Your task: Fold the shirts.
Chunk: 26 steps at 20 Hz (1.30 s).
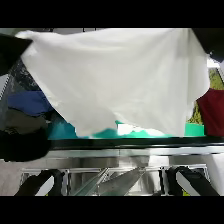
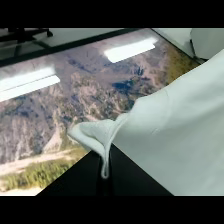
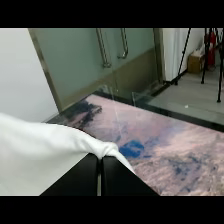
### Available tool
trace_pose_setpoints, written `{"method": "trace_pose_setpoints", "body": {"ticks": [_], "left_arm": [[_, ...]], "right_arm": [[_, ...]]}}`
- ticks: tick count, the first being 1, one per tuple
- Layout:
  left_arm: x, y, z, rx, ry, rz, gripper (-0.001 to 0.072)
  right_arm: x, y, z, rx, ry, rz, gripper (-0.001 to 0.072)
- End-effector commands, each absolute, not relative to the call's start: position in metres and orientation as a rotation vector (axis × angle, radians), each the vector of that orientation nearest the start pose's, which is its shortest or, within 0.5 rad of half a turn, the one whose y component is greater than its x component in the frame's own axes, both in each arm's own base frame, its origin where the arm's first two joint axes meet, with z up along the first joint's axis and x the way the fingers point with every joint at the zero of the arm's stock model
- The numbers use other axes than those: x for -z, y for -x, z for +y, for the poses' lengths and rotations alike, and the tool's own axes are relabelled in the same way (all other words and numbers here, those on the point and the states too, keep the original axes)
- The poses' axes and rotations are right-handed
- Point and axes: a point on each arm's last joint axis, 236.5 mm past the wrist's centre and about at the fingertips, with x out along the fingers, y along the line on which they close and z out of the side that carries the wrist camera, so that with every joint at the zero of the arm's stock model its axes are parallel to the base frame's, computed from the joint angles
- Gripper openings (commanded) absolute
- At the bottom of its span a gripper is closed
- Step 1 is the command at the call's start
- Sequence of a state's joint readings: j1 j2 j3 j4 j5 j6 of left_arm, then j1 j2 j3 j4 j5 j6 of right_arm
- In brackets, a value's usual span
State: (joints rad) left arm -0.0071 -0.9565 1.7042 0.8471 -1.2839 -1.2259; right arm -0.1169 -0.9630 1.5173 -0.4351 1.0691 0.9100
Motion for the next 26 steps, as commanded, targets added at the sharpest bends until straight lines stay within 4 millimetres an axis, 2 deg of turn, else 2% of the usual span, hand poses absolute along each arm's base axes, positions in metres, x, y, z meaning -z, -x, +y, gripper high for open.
{"method": "trace_pose_setpoints", "body": {"ticks": [1,3,6,8,9,10,11,12,15,16,17,19,21,23,26], "left_arm": [[-0.301,-0.360,-0.151,0.699,0.099,0.567,0.0021],[-0.226,-0.393,-0.150,0.699,0.135,0.735,0.0021],[-0.119,-0.428,-0.131,0.668,0.199,0.949,0.0021],[-0.059,-0.450,-0.106,0.616,0.248,1.036,0.0020],[-0.036,-0.459,-0.091,0.586,0.286,1.077,0.0030],[-0.021,-0.465,-0.075,0.557,0.321,1.104,0.0249],[-0.011,-0.469,-0.059,0.526,0.369,1.134,0.0365],[-0.005,-0.469,-0.044,0.511,0.416,1.171,0.0393],[0.006,-0.445,-0.019,0.526,0.510,1.291,0.0393],[0.012,-0.433,-0.017,0.532,0.538,1.328,0.0393],[0.019,-0.420,-0.019,0.538,0.564,1.367,0.0392],[0.038,-0.395,-0.029,0.537,0.607,1.429,0.0392],[0.059,-0.376,-0.042,0.528,0.614,1.458,0.0392],[0.074,-0.368,-0.055,0.521,0.596,1.466,0.0392],[0.093,-0.375,-0.075,0.495,0.534,1.435,0.0393]], "right_arm": [[-0.324,-0.397,0.151,-0.832,-0.222,0.382,0.0021],[-0.265,-0.435,0.153,-0.843,-0.291,0.518,0.0020],[-0.156,-0.492,0.158,-0.812,-0.415,0.717,0.0030],[-0.089,-0.517,0.166,-0.784,-0.505,0.818,0.0289],[-0.068,-0.522,0.171,-0.788,-0.562,0.853,0.0298],[-0.054,-0.525,0.174,-0.794,-0.614,0.876,0.0297],[-0.047,-0.525,0.174,-0.797,-0.645,0.890,0.0298],[-0.047,-0.523,0.170,-0.805,-0.656,0.898,0.0297],[-0.068,-0.496,0.152,-0.897,-0.666,0.937,0.0293],[-0.075,-0.484,0.147,-0.933,-0.674,0.960,0.0244],[-0.077,-0.470,0.144,-0.967,-0.688,1.004,0.0206],[-0.068,-0.440,0.141,-1.004,-0.709,1.127,0.0208],[-0.057,-0.405,0.147,-1.039,-0.761,1.234,0.0208],[-0.043,-0.372,0.154,-1.033,-0.813,1.297,0.0209],[-0.004,-0.335,0.168,-0.916,-0.861,1.328,0.0306]]}}
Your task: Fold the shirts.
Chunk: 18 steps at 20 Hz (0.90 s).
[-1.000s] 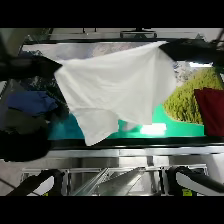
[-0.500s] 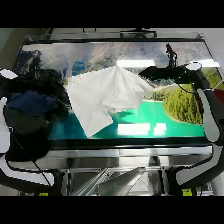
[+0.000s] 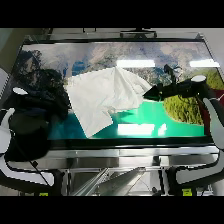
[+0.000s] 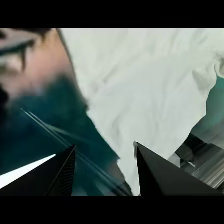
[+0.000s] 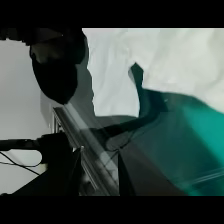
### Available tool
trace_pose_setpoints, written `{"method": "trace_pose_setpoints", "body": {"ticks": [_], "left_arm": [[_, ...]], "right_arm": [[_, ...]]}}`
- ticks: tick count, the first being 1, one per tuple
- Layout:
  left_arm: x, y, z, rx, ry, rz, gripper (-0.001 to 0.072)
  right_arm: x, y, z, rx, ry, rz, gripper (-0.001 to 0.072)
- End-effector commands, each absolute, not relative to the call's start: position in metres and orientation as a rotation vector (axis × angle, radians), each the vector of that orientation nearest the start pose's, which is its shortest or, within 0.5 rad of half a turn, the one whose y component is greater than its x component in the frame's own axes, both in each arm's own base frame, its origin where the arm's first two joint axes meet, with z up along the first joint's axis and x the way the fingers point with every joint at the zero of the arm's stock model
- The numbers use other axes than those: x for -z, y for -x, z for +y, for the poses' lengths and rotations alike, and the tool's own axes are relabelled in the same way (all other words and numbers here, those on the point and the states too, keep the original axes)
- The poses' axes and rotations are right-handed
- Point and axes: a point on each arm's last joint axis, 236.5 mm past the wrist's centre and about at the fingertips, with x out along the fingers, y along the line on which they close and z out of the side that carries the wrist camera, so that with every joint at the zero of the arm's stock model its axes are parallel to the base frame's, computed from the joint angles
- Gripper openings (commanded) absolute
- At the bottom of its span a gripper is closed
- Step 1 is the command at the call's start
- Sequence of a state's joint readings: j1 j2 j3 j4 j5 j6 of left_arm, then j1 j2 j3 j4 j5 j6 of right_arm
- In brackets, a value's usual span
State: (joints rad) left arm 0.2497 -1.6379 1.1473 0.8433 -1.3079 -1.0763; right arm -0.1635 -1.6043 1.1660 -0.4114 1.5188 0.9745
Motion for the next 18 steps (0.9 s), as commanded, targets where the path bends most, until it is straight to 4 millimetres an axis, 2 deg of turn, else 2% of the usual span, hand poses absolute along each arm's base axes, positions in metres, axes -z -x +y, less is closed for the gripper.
{"method": "trace_pose_setpoints", "body": {"ticks": [1,2,5,6,7,8,13,18], "left_arm": [[0.098,-0.384,-0.081,0.478,0.503,1.404,0.0392],[0.100,-0.394,-0.084,0.460,0.477,1.368,0.0392],[0.096,-0.422,-0.095,0.434,0.417,1.271,0.0390],[0.094,-0.428,-0.097,0.431,0.403,1.251,0.0325],[0.091,-0.432,-0.098,0.433,0.394,1.238,0.0152],[0.089,-0.435,-0.098,0.434,0.391,1.229,0.0028],[0.071,-0.447,-0.097,0.454,0.372,1.197,0.0021],[0.050,-0.455,-0.101,0.495,0.356,1.179,0.0021]], "right_arm": [[0.010,-0.329,0.173,-0.867,-0.865,1.329,0.0434],[0.024,-0.325,0.181,-0.816,-0.879,1.332,0.0515],[0.045,-0.324,0.212,-0.771,-0.916,1.313,0.0519],[0.051,-0.326,0.224,-0.759,-0.910,1.312,0.0517],[0.057,-0.328,0.232,-0.739,-0.894,1.307,0.0505],[0.064,-0.332,0.241,-0.709,-0.871,1.294,0.0503],[0.086,-0.361,0.257,-0.542,-0.779,1.179,0.0503],[0.096,-0.377,0.263,-0.431,-0.720,1.095,0.0502]]}}
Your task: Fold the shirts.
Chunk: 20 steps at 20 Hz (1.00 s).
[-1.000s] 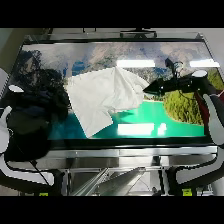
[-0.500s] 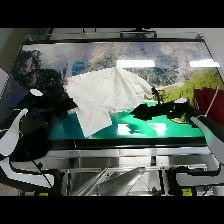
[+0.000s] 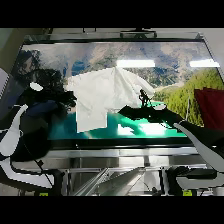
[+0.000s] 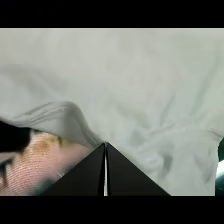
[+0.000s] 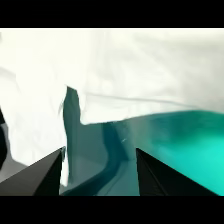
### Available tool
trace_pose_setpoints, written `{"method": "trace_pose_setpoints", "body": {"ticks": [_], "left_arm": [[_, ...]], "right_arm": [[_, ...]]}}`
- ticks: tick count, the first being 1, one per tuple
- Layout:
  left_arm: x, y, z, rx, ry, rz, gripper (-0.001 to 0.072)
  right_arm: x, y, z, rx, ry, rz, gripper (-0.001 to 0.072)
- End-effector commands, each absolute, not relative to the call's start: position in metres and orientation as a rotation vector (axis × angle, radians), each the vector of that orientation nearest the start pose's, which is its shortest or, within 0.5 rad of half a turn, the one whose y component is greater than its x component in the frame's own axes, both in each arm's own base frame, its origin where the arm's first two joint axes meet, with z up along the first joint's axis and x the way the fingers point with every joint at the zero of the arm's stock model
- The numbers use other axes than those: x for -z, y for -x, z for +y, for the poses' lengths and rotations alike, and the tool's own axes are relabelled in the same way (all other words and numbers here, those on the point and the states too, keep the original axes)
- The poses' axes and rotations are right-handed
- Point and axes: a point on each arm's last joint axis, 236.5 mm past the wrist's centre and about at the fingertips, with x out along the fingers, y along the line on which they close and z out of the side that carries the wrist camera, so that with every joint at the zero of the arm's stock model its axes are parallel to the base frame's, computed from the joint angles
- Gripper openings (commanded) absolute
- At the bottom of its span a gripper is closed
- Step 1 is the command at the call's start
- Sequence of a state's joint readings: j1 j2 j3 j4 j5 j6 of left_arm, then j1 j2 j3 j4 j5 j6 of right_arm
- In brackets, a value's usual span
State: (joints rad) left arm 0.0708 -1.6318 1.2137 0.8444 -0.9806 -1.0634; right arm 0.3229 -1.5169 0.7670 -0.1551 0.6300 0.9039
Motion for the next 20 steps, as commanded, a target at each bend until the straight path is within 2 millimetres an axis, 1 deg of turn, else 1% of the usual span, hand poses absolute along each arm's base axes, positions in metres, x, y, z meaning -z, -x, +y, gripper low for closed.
{"method": "trace_pose_setpoints", "body": {"ticks": [1,3,4,5,6,7,8,9,10,12,14,16,17,18,19,20], "left_arm": [[0.044,-0.459,-0.102,0.501,0.351,1.167,0.0021],[0.033,-0.467,-0.101,0.506,0.340,1.138,0.0021],[0.029,-0.470,-0.101,0.506,0.337,1.128,0.0021],[0.027,-0.472,-0.101,0.509,0.334,1.123,0.0021],[0.025,-0.473,-0.100,0.513,0.330,1.120,0.0021],[0.024,-0.472,-0.101,0.518,0.327,1.121,0.0021],[0.025,-0.471,-0.100,0.523,0.325,1.125,0.0021],[0.025,-0.470,-0.100,0.529,0.319,1.126,0.0021],[0.024,-0.470,-0.098,0.528,0.326,1.126,0.0021],[0.021,-0.471,-0.091,0.517,0.347,1.118,0.0021],[0.018,-0.469,-0.080,0.511,0.388,1.122,0.0021],[0.024,-0.453,-0.069,0.520,0.398,1.184,0.0020],[0.028,-0.443,-0.063,0.525,0.415,1.222,0.0020],[0.033,-0.433,-0.057,0.516,0.455,1.257,0.0038],[0.040,-0.426,-0.050,0.488,0.500,1.284,0.0308],[0.046,-0.422,-0.046,0.463,0.543,1.298,0.0501]], "right_arm": [[0.097,-0.382,0.262,-0.406,-0.713,1.076,0.0501],[0.103,-0.387,0.265,-0.393,-0.703,1.075,0.0498],[0.108,-0.387,0.270,-0.398,-0.711,1.091,0.0431],[0.112,-0.385,0.278,-0.411,-0.730,1.112,0.0291],[0.113,-0.383,0.288,-0.441,-0.739,1.134,0.0264],[0.112,-0.380,0.296,-0.472,-0.742,1.149,0.0264],[0.109,-0.377,0.304,-0.504,-0.747,1.162,0.0237],[0.106,-0.375,0.307,-0.521,-0.751,1.167,0.0099],[0.103,-0.375,0.307,-0.528,-0.755,1.166,0.0021],[0.097,-0.379,0.299,-0.542,-0.749,1.157,0.0020],[0.081,-0.387,0.283,-0.552,-0.753,1.136,0.0020],[0.062,-0.393,0.268,-0.560,-0.765,1.110,0.0020],[0.055,-0.395,0.264,-0.569,-0.765,1.098,0.0020],[0.051,-0.395,0.262,-0.574,-0.766,1.097,0.0020],[0.050,-0.394,0.261,-0.577,-0.761,1.099,0.0020],[0.051,-0.393,0.262,-0.580,-0.753,1.103,0.0020]]}}
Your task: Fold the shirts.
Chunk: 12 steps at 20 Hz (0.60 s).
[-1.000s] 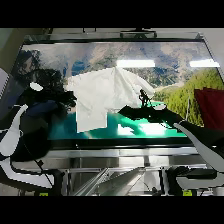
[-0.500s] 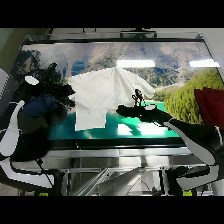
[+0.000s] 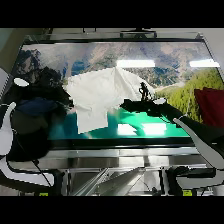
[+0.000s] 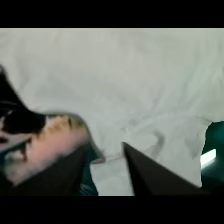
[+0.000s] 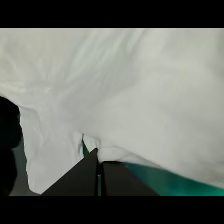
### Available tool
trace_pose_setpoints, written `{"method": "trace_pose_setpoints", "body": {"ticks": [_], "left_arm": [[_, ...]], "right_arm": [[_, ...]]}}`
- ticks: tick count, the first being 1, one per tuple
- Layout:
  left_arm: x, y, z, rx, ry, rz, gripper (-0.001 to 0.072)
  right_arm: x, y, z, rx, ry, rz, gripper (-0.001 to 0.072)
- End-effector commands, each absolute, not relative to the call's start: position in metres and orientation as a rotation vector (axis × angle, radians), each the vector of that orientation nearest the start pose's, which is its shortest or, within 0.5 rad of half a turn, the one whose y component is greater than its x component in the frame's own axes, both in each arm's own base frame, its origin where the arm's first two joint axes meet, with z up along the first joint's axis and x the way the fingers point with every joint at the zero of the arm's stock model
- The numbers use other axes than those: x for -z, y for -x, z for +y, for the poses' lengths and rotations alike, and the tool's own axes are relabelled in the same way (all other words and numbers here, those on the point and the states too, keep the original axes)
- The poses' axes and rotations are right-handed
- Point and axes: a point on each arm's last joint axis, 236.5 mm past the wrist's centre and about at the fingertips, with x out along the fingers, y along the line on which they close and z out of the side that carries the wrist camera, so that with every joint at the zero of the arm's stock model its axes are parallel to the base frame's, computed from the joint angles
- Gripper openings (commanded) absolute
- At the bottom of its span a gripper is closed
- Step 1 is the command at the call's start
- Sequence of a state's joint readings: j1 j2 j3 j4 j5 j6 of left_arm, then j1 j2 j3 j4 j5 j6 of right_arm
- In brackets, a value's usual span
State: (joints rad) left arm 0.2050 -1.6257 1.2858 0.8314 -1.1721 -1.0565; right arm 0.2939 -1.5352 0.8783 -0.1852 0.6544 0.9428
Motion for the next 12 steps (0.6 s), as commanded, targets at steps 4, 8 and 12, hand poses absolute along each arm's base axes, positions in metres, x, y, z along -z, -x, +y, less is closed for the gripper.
{"method": "trace_pose_setpoints", "body": {"ticks": [4,8,12], "left_arm": [[0.063,-0.424,-0.069,0.472,0.737,1.283,0.0704],[0.088,-0.437,-0.106,0.533,0.696,1.328,0.0703],[0.097,-0.435,-0.142,0.650,0.648,1.408,0.0000]], "right_arm": [[0.052,-0.391,0.262,-0.578,-0.754,1.113,0.0020],[0.052,-0.389,0.263,-0.584,-0.755,1.117,0.0020],[0.053,-0.382,0.265,-0.609,-0.737,1.140,0.0020]]}}
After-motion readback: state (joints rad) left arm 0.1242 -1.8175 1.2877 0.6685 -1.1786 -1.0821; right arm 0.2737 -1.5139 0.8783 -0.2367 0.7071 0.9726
